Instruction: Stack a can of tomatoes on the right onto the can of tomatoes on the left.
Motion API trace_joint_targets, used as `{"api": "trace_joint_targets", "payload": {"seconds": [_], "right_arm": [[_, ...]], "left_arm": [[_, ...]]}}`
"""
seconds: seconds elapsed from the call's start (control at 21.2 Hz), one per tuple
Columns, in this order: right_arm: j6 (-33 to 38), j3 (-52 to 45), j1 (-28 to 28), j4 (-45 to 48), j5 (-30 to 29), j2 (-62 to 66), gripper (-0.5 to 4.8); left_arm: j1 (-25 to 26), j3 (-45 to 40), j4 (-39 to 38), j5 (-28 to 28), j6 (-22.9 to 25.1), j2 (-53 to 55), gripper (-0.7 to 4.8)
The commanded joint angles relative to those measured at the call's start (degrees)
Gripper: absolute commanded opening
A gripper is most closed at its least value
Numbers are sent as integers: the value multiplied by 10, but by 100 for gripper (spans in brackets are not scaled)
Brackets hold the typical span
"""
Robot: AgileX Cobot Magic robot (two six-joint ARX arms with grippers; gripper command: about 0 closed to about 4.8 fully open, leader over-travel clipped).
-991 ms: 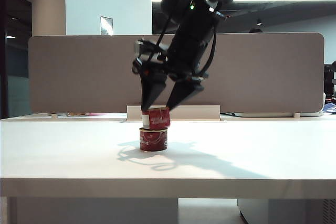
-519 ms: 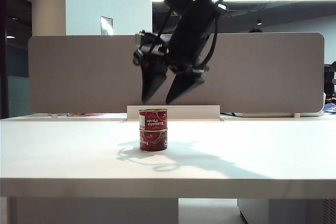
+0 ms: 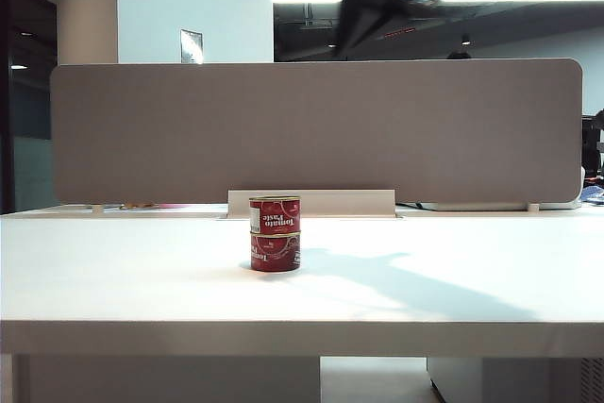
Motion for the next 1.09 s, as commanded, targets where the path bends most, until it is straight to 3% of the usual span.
{"api": "trace_joint_targets", "payload": {"seconds": [0.05, 0.28, 0.47, 0.8, 1.09], "right_arm": [[7, -46, -25, -1, 5, -50, -5], [31, -132, -59, 32, 8, -119, -5], [70, -291, -103, 127, 9, -251, -5], [76, -436, -128, 185, 63, -396, -5], [140, -535, -135, 225, 85, -469, -5]], "left_arm": [[0, 3, 2, 2, 2, 1, -6], [0, 2, 1, 2, 2, 1, -6], [0, 2, 1, 2, 2, 1, -6], [0, 2, 1, 2, 2, 1, -6], [0, 2, 1, 2, 2, 1, -6]]}}
